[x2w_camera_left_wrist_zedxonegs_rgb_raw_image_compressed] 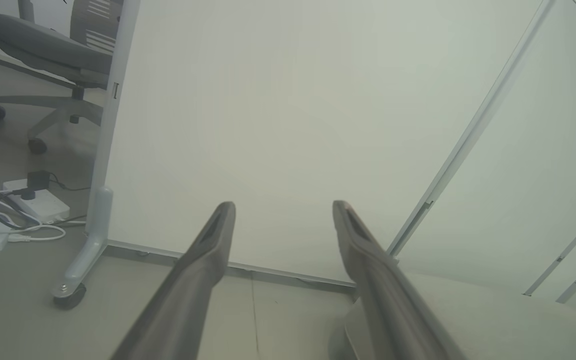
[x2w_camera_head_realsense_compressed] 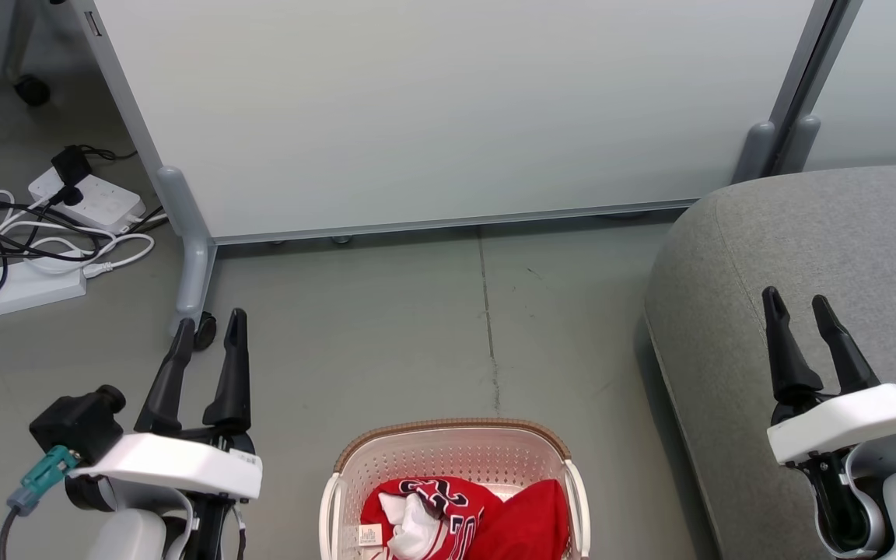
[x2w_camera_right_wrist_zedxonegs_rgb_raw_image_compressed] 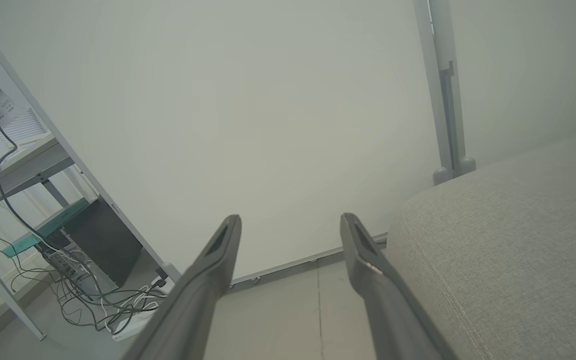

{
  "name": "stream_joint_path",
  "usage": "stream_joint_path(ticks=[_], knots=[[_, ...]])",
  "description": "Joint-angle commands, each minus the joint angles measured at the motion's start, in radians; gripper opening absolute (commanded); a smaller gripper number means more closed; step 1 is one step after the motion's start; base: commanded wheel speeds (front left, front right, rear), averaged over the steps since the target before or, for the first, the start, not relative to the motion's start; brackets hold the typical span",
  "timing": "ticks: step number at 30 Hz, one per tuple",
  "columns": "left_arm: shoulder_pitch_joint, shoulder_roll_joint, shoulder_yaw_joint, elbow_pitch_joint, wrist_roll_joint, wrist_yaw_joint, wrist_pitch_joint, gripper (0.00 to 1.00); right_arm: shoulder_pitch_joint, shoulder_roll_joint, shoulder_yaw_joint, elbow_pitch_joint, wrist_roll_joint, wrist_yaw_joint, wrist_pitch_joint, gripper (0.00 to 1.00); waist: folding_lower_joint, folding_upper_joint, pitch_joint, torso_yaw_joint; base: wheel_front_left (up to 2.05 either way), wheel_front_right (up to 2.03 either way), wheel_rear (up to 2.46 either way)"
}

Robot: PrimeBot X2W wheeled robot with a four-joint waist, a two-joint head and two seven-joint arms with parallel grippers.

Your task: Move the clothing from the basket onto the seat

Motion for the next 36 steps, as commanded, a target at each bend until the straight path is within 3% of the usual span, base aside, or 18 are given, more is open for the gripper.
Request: stream_joint_path(ticks=[1,19,36], knots=[[0.001,0.008,-0.001,-0.009,0.044,0.01,-0.002,1.0,0.001,-0.009,0.01,-0.009,-0.043,0.005,-0.014,1.0,0.0,0.0,-0.001,0.001,0.0,0.0,0.0],[0.043,0.022,-0.005,-0.025,0.211,0.051,0.013,1.0,0.021,0.006,0.046,0.009,-0.208,0.005,-0.05,1.0,0.0,0.0,-0.006,0.008,0.0,0.0,0.0],[0.068,0.026,0.005,-0.017,0.314,0.079,0.062,1.0,0.04,0.014,0.081,0.025,-0.291,0.006,-0.057,1.0,0.0,0.0,-0.007,0.009,0.0,0.0,0.0]])
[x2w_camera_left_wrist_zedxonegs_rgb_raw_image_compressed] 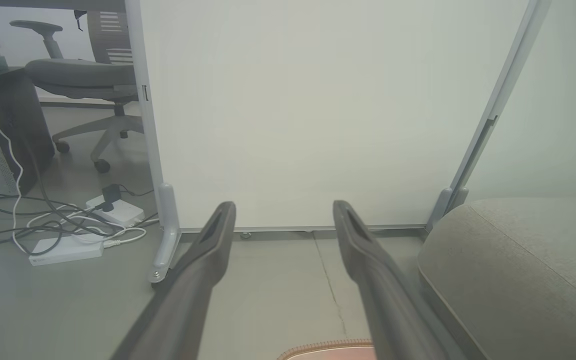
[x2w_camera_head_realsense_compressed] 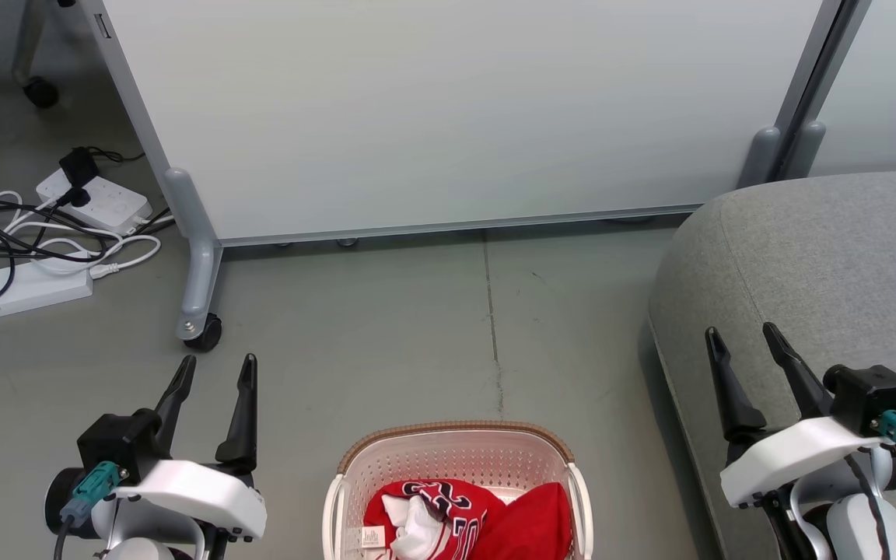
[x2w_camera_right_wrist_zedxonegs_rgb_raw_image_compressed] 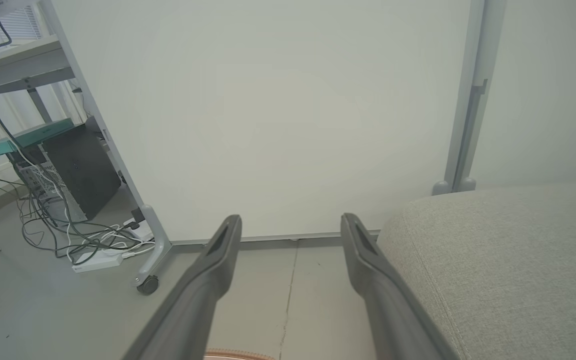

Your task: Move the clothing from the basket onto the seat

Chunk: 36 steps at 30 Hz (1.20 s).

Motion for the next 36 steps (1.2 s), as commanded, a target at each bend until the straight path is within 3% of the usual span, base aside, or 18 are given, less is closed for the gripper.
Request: stream_joint_path(ticks=[1,24,36], knots=[[0.001,0.009,0.006,-0.006,0.021,0.009,0.005,1.0,0.004,-0.007,0.004,-0.003,-0.023,0.004,-0.006,1.0,0.0,0.0,0.0,0.0,0.0,0.0,0.0],[0.047,-0.007,0.046,-0.038,0.093,0.056,0.028,1.0,0.037,0.013,-0.001,0.003,-0.107,0.004,-0.036,1.0,0.0,0.0,-0.001,0.001,0.0,0.0,0.0],[0.035,-0.008,0.045,-0.025,0.066,0.06,0.023,1.0,0.054,0.025,-0.032,-0.022,-0.084,0.004,-0.018,1.0,0.0,0.0,-0.001,-0.002,0.0,0.0,0.0]])
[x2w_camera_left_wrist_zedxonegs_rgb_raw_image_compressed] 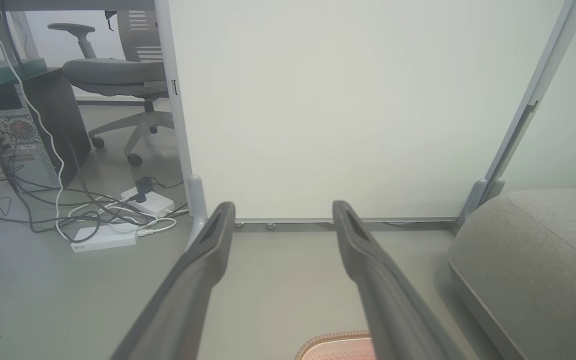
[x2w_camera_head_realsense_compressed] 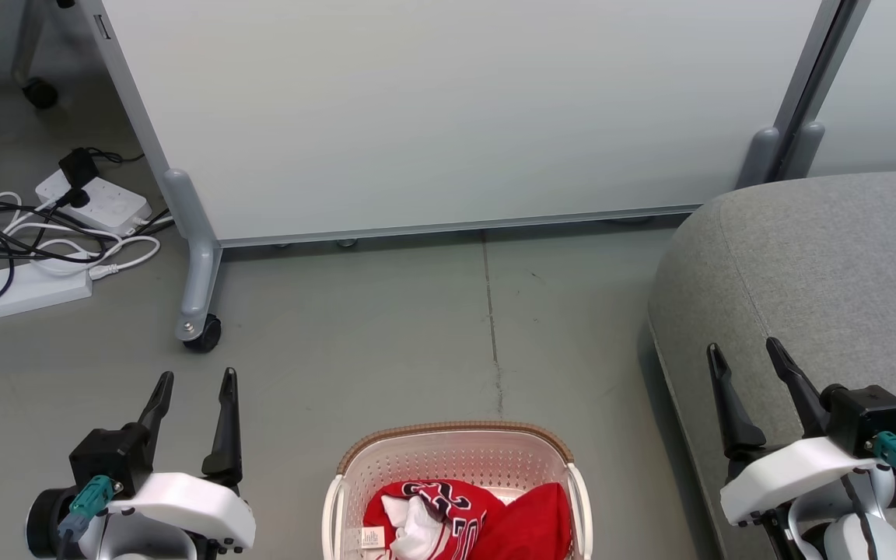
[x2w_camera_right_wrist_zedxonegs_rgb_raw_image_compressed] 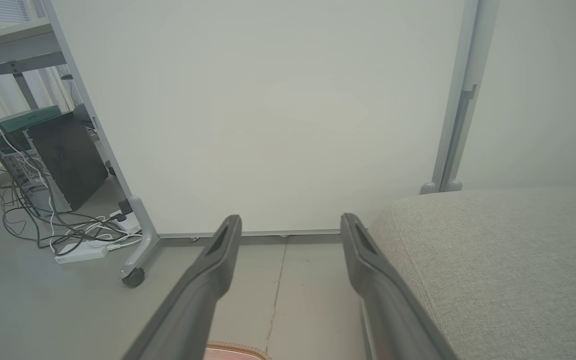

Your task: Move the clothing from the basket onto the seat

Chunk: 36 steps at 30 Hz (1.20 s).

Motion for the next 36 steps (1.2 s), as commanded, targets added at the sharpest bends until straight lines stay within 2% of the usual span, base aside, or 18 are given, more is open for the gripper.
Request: stream_joint_path(ticks=[1,21,29,36], knots=[[-0.005,0.004,0.001,-0.001,-0.001,0.006,-0.002,1.0,0.011,-0.002,-0.004,-0.003,0.004,0.002,0.003,1.0,0.0,0.0,0.0,-0.001,0.0,0.0,0.0],[-0.059,0.017,-0.035,-0.008,0.026,0.021,0.002,1.0,-0.002,0.001,-0.016,-0.031,-0.022,0.002,0.012,1.0,0.0,0.0,0.031,-0.002,0.0,0.0,0.0],[-0.194,-0.015,-0.101,0.032,0.042,-0.01,0.003,1.0,-0.066,0.003,-0.015,-0.093,-0.043,0.002,0.023,1.0,0.0,0.0,0.18,-0.034,0.0,0.0,0.0],[-0.335,-0.055,-0.209,0.183,0.067,-0.073,0.001,1.0,-0.147,0.004,-0.008,-0.159,-0.051,0.002,0.023,1.0,0.0,0.0,0.372,-0.077,0.0,0.0,0.0]])
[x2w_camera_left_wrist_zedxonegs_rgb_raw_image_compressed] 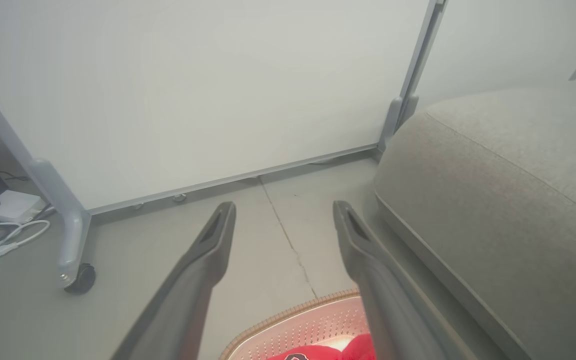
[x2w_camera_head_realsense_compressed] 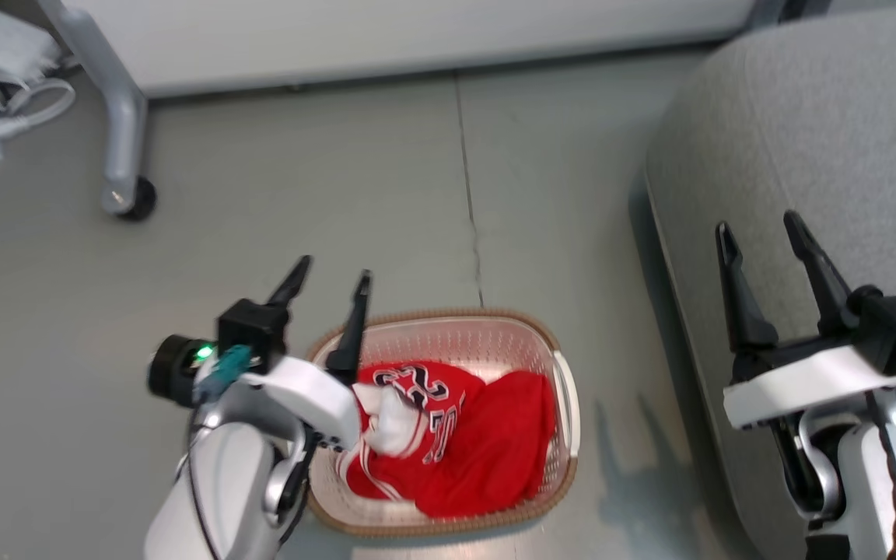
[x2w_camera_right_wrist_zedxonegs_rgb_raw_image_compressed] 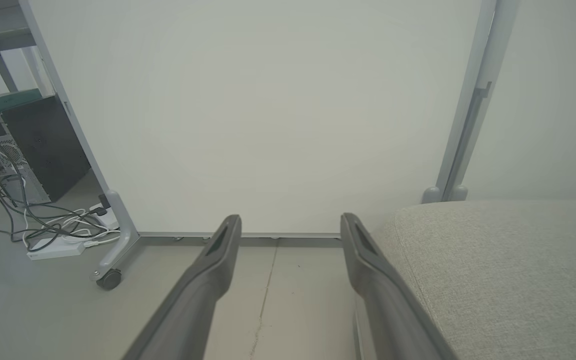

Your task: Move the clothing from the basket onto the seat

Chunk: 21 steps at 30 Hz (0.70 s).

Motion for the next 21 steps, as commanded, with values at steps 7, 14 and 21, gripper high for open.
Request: stream_joint_path(ticks=[7,14,21], knots=[[-0.159,-0.019,-0.114,0.207,0.038,-0.053,0.011,1.0,-0.093,-0.004,0.02,-0.056,0.002,0.002,-0.011,1.0,0.0,0.0,0.282,-0.082,0.0,0.0,0.0],[-0.295,-0.026,-0.201,0.422,0.077,-0.078,0.048,1.0,-0.157,-0.004,0.043,-0.096,0.018,0.002,-0.041,1.0,0.0,0.0,0.449,-0.146,0.0,0.0,0.0],[-0.398,-0.002,-0.229,0.605,0.108,-0.075,0.093,1.0,-0.186,-0.003,0.073,-0.118,0.049,0.002,-0.081,1.0,0.0,0.0,0.576,-0.215,0.0,0.0,0.0]])
